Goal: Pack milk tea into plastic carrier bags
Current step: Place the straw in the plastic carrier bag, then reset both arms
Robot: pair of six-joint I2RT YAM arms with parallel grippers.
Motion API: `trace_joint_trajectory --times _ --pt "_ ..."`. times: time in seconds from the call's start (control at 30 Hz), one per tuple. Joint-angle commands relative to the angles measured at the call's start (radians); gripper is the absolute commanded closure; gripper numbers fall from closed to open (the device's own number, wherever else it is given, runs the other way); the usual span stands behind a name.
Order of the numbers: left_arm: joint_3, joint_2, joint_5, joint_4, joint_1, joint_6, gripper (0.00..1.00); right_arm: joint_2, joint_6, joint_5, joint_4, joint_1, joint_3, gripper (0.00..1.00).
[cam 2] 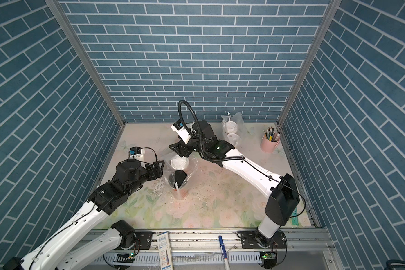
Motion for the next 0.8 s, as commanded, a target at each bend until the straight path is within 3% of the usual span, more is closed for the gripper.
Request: trace_joint_trajectory --times 0.0,0.03,0.07,0.37,0.57,0.67,0.77 --pt "0.037 -0.01 0.028 -0.007 0.002 0.006 0.09 -0.058 -0.009 -0.001 -0.035 -0.002 0.009 0.28" --pt "0.043 -0.01 0.036 -0.018 0.003 0.006 0.01 -0.07 -0.006 0.004 -0.041 -0.002 0.004 0.27" --pt "0.049 -0.01 0.043 -0.028 0.003 0.005 0.01 -0.081 -0.002 0.008 -0.044 -0.001 -0.001 0.26" --pt "0.098 -0.057 0.085 -0.167 0.002 0.02 0.01 -0.199 0.027 0.074 -0.107 -0.002 -0.048 0.13" --pt "0.131 -0.121 0.074 -0.238 0.003 0.055 0.01 -0.294 0.024 0.195 -0.186 -0.01 -0.095 0.08" --pt "0.149 -0.148 0.025 -0.272 0.002 0.083 0.01 -0.355 0.039 0.288 -0.241 -0.045 -0.126 0.06" --pt "0.196 -0.142 -0.079 -0.335 0.002 0.127 0.01 -0.433 0.106 0.317 -0.283 -0.158 -0.187 0.04"
